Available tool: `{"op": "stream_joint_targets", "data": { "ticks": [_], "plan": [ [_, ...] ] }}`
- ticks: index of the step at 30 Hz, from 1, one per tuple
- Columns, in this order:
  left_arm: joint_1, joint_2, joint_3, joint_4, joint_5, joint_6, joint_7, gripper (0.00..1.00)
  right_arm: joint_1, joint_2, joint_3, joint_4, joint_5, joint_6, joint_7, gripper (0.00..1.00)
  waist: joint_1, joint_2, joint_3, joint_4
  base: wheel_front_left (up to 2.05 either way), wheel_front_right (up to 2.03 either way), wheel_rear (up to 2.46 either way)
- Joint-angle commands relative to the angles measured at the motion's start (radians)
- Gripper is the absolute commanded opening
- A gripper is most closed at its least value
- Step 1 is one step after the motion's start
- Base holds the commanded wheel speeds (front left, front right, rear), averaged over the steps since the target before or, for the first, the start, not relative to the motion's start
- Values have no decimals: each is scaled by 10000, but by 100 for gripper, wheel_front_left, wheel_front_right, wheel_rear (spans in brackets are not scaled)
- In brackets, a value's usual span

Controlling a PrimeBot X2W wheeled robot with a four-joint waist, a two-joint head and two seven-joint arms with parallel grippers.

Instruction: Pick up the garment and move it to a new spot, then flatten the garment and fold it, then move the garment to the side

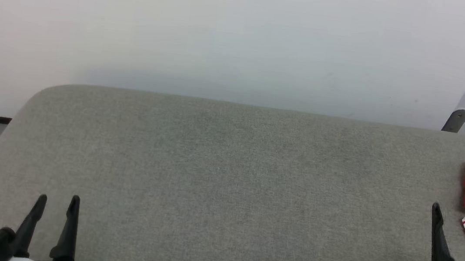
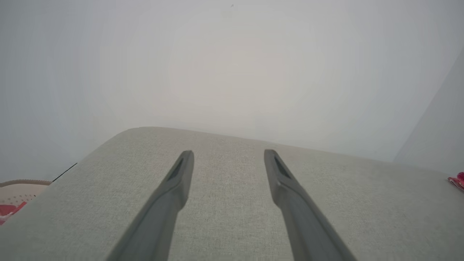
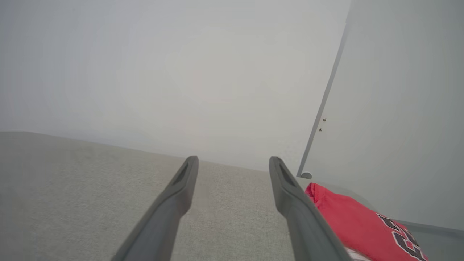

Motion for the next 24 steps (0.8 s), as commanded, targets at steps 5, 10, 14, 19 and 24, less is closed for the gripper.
{"op": "stream_joint_targets", "data": {
  "ticks": [5, 10, 14, 19, 24],
  "plan": [
    [234, -103, 215, 25, 184, -47, -2, 100, 788, 459, -200, -538, -193, -15, -35, 100, 0, 0, -66, 1, 0, 0, 0],
    [385, -90, 211, -27, 232, -54, 0, 100, 1264, 707, -319, -844, -129, -15, -35, 100, 0, 0, -85, 4, 0, 0, 0],
    [456, -12, 151, -8, 218, -56, -2, 100, 1656, 947, -375, -1047, -199, -15, -35, 100, 0, 0, -92, 16, 0, 0, 0],
    [525, 30, 95, 37, 158, -57, -2, 100, 1964, 1170, -391, -1181, -256, -13, -35, 100, 0, 0, -87, 1, 0, 0, 0],
    [554, 67, 16, 46, 145, -58, 0, 100, 2158, 1323, -324, -1214, -249, -13, -35, 100, 0, 0, -106, 9, 0, 0, 0]
  ]
}}
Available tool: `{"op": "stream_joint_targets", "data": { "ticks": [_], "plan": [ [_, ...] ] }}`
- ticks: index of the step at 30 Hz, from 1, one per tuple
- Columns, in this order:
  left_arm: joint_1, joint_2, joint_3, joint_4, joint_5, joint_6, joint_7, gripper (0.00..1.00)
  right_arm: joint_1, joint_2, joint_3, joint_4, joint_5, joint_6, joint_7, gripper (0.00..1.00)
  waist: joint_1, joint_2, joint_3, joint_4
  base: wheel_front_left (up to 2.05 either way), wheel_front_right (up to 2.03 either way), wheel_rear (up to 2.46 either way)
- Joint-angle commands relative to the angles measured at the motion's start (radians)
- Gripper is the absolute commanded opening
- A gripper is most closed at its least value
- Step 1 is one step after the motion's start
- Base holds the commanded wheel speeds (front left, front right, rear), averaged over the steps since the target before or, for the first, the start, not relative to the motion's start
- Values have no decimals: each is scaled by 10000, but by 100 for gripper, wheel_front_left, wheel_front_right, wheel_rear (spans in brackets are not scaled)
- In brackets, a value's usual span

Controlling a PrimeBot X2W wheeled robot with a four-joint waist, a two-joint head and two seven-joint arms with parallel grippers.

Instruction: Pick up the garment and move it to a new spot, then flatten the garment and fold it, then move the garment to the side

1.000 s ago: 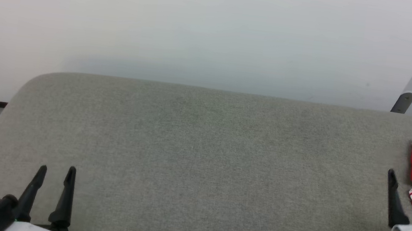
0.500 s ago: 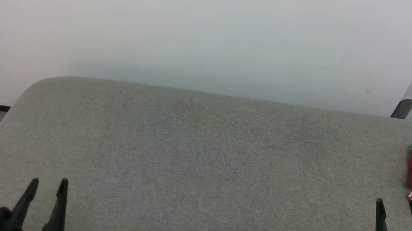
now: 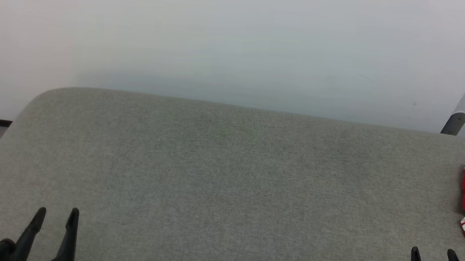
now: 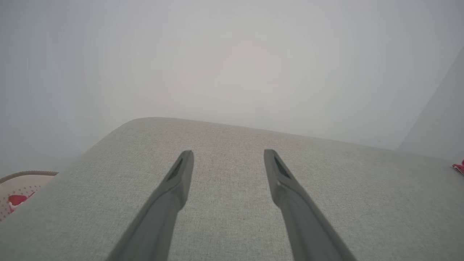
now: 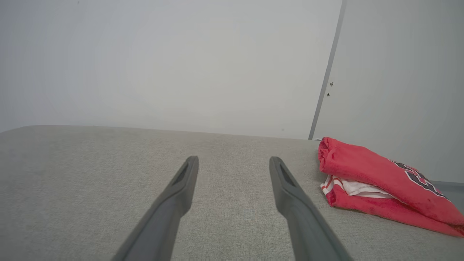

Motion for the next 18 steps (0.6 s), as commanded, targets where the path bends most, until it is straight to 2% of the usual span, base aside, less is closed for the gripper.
{"op": "stream_joint_targets", "data": {
  "ticks": [1, 14, 15, 18],
  "plan": [
    [131, 40, -22, 6, -31, -33, -4, 100, 109, 55, -1, -48, -48, -15, -37, 100, 0, -1, -5, 4, 0, 0, 0],
    [117, -39, -31, -134, -125, -34, -4, 100, 116, 133, 156, 51, 12, -13, -37, 100, 0, -1, -24, 33, 0, 0, 0],
    [149, -185, -48, 58, -87, 2, 10, 0, 79, 153, 115, 240, 51, 0, 28, 0, 0, -1, -24, 33, 0, 0, 0],
    [181, -364, -71, 247, -310, 1, 86, 0, 71, 212, 67, 477, 325, 0, 167, 0, 0, -1, -15, 25, 0, 0, 0]
  ]
}}
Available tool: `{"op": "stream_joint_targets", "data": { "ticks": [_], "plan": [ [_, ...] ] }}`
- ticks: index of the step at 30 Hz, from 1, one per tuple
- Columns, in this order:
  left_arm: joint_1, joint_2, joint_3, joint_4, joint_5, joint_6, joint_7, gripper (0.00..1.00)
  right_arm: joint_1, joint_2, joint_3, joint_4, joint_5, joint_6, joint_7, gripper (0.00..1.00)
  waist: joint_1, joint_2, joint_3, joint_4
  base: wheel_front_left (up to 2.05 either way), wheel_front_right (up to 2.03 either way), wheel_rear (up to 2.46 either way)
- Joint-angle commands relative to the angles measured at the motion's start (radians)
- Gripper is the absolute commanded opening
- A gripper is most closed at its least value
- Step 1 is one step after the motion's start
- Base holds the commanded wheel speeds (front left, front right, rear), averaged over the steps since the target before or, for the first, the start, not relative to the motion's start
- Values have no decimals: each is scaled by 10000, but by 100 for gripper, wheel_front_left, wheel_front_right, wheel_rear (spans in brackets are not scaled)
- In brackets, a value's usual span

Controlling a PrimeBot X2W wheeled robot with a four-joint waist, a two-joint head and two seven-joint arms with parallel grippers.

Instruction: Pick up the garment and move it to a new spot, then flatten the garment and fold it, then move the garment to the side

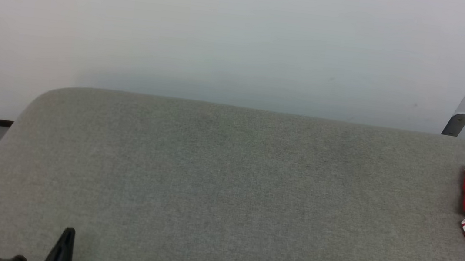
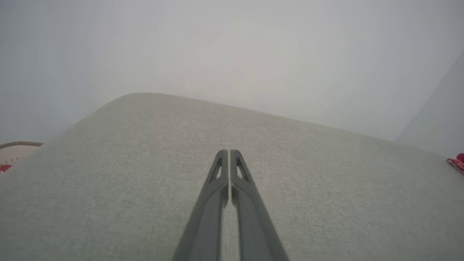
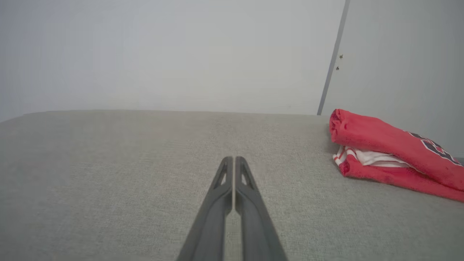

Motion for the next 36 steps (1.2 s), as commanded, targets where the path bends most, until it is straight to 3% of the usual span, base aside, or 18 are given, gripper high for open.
{"op": "stream_joint_targets", "data": {
  "ticks": [1, 19, 36],
  "plan": [
    [-181, 49, 76, -91, -365, -1, 96, 0, -193, -30, -75, -51, 440, 0, 126, 0, 0, 0, 13, -11, 0, 0, 0],
    [-709, -439, 285, -27, -3010, -9, 951, 0, -724, 64, -91, 67, 3898, -2, 927, 0, 0, 0, 143, -118, 0, 0, 0],
    [-1096, -798, 432, 29, -4938, -16, 1575, 0, -1129, 135, -133, 199, 6403, -3, 1538, 0, 0, 0, 259, -212, 0, 0, 0]
  ]
}}
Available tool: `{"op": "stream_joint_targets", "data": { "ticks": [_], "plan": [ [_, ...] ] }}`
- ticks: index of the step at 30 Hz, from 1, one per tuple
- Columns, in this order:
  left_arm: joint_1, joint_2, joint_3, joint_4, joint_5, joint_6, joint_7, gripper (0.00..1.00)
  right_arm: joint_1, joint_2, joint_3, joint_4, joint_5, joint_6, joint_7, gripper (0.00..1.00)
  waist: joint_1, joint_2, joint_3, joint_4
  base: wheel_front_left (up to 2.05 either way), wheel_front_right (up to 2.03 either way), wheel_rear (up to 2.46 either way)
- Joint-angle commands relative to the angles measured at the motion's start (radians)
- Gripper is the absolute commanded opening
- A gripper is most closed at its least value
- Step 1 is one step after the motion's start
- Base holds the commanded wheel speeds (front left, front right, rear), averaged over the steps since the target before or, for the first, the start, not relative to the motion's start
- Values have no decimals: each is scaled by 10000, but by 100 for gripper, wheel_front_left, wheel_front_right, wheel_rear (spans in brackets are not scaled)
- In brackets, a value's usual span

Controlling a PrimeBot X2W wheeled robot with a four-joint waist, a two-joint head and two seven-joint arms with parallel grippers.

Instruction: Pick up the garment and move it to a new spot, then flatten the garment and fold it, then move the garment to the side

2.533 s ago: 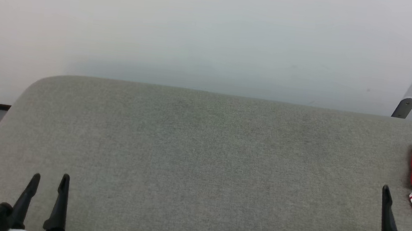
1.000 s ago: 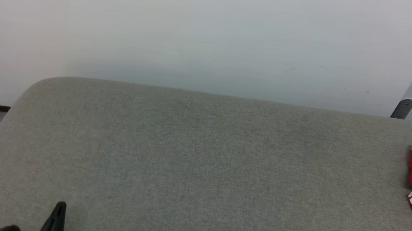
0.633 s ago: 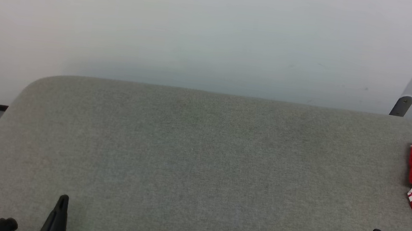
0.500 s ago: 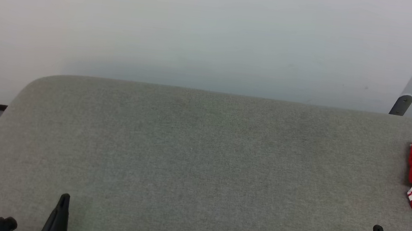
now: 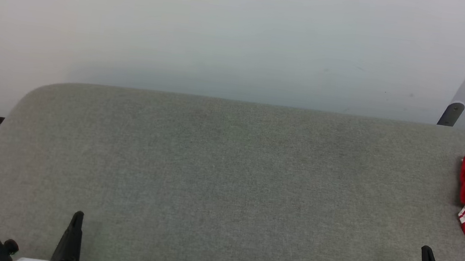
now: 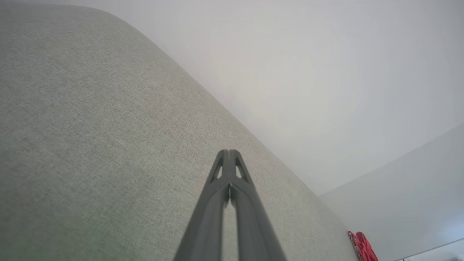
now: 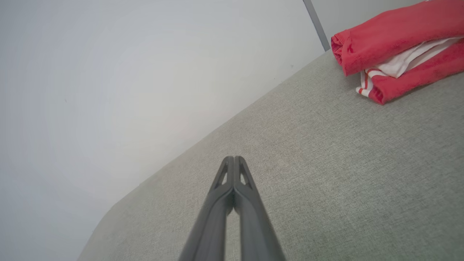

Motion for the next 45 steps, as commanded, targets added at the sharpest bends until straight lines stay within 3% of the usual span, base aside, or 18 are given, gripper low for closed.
{"op": "stream_joint_targets", "data": {
  "ticks": [1, 45],
  "plan": [
    [-270, 42, 63, -108, -210, -17, 51, 0, -234, -2, -59, -85, 262, -2, 47, 0, 0, 0, 7, -6, 0, 0, 0],
    [-1041, -702, 370, 24, -4126, -36, 1339, 0, -1105, 140, -153, 211, 5345, -5, 1309, 0, 0, 0, 325, -267, 0, 0, 0]
  ]
}}
